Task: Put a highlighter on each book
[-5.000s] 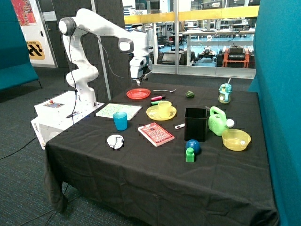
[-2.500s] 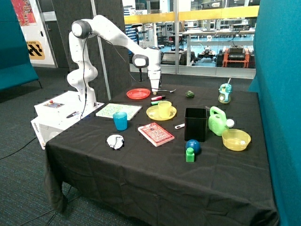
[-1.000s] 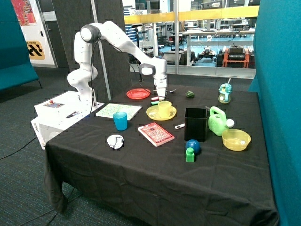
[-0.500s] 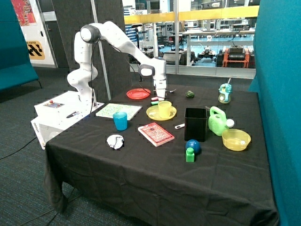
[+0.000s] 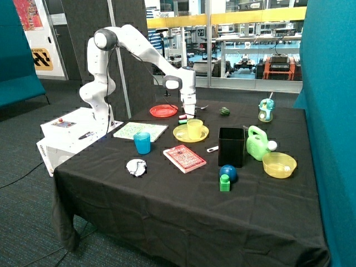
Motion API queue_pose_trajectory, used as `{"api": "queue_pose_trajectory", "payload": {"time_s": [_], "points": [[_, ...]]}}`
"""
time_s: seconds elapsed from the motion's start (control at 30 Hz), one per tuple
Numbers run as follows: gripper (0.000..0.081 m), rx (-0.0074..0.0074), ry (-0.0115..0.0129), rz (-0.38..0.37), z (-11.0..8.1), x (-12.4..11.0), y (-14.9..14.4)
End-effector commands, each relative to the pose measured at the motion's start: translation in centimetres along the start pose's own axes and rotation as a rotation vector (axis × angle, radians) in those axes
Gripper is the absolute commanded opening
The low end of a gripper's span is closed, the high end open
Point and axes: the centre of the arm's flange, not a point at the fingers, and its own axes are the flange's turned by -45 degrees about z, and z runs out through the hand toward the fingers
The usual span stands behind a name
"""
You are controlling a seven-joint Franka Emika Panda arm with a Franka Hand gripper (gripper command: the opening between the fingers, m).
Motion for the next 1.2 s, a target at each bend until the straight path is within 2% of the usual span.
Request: {"api": "queue_pose_trajectory", "payload": {"time_s": [0.0,0.83,0.93,1.1,1.17], "points": [[0.0293,0.0040,0.0059,-0.003,0.4,-1.3,0.0],[0.0271,0.0040,0.0059,0.000,1.3,-2.2,0.4],[0.0237,0.0039,0.0059,-0.005,1.4,-2.3,0.3],[0.0038,0.0039,0.0059,-0.017,1.3,-2.4,0.0],[0.0009,0.0039,0.0059,-0.020,1.1,-2.4,0.0]]}}
